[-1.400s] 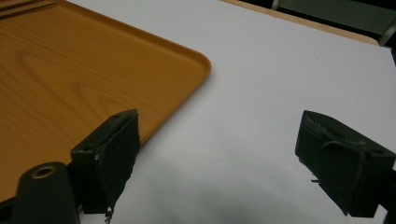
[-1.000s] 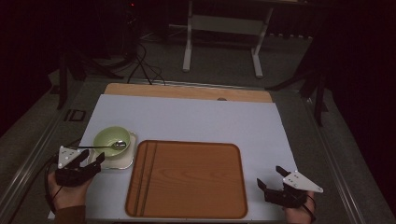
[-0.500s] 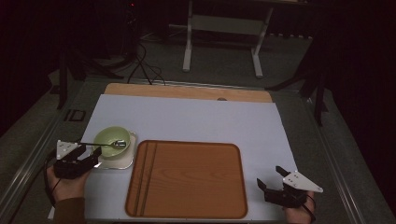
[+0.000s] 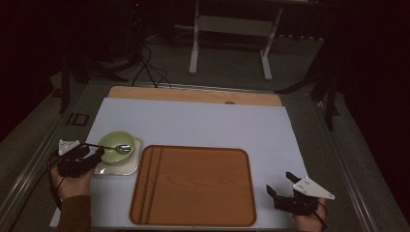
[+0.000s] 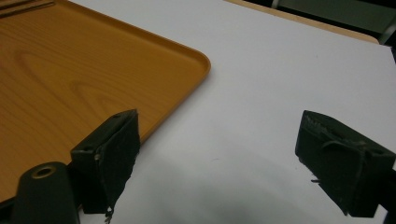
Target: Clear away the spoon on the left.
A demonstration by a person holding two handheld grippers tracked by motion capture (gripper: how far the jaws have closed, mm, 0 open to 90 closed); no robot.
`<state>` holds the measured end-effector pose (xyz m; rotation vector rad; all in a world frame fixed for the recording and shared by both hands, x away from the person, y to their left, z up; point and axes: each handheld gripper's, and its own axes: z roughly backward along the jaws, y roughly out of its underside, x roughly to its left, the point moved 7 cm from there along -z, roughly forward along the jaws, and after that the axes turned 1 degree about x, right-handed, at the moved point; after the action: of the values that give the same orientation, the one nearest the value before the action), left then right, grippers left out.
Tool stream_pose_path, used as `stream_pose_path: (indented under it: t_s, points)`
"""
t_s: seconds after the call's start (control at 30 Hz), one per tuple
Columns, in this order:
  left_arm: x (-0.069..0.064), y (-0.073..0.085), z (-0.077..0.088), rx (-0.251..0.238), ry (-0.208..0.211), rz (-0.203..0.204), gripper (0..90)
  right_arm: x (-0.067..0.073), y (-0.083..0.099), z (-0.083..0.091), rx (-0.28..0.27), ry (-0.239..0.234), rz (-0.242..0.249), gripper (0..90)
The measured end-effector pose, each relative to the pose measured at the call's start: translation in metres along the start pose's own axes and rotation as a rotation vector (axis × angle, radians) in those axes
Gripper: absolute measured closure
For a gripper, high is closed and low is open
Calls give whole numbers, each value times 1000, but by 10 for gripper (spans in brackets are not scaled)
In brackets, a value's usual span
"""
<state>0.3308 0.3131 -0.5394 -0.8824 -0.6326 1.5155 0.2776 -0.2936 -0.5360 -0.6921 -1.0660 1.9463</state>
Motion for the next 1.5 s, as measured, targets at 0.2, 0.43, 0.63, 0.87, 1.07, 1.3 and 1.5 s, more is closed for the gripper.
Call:
stream_pose_path:
  t_s: [0.2,0.43,0.63,0.87,1.07,1.3,1.5]
  points:
    - [6,-4,-6,-11,4,63,554,0,0,0,0,1,0,138]
    - [5,-7,-9,-22,7,65,646,0,0,0,0,1,1,138]
    - [4,-10,-6,-45,-23,54,770,0,0,0,0,1,0,138]
    - [4,-10,-10,-38,4,64,690,0,0,0,1,1,0,138]
    - [4,-15,-15,-41,19,94,651,0,0,0,3,-1,1,138]
    - [6,-23,-17,-49,15,109,726,0,0,0,3,-2,0,138]
    - [10,-23,-22,-46,38,139,677,0,0,-1,3,-3,0,138]
